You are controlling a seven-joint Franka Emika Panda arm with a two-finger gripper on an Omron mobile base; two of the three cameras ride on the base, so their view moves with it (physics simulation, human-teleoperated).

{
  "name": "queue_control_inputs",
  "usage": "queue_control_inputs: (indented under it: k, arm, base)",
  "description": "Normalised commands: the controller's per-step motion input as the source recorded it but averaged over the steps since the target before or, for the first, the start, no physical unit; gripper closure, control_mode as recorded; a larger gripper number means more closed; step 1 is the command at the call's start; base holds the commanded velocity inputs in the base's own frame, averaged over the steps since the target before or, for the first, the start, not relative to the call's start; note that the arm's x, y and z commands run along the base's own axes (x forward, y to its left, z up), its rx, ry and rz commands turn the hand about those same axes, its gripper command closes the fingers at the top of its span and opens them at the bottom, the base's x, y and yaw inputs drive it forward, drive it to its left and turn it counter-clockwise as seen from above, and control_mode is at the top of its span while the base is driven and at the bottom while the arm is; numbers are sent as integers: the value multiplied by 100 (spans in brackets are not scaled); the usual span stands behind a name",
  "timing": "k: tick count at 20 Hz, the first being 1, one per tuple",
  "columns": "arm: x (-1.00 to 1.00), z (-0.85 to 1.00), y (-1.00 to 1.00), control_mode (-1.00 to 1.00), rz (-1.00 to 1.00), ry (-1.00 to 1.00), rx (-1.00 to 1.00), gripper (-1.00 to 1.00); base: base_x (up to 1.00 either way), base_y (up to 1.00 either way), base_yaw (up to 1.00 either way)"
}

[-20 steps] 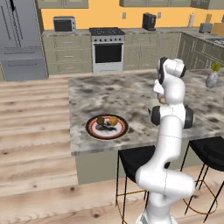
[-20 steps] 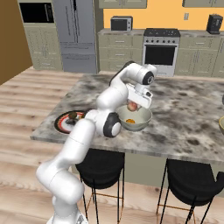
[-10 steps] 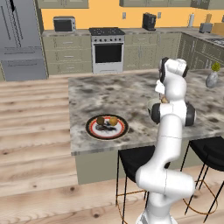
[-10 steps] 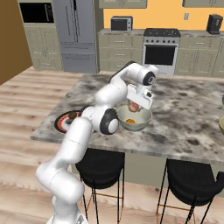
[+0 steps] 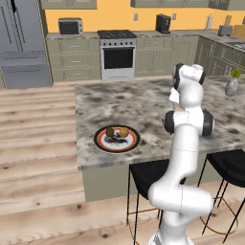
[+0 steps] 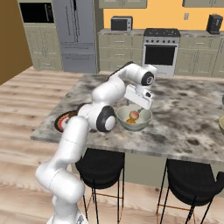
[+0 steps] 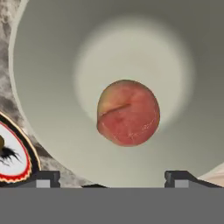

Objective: Take the fruits from the plate on the dining counter and place two fruits in each bowl.

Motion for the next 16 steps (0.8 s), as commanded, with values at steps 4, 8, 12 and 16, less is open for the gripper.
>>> queue_control_inputs:
  k: [4,8,12,16]
  arm:
    - [-1,0,1,-100,-1,0,-2,-100]
    - [-37,22,15,-100,-1,-7,-3,-100]
    - [-98,32,60,-100,0,-31,-8,-100]
    - [-84,38,98,-100,0,-32,-14,-100]
  base:
    - [0,0,0]
    - [0,0,0]
    - [0,0,0]
    - [0,0,0]
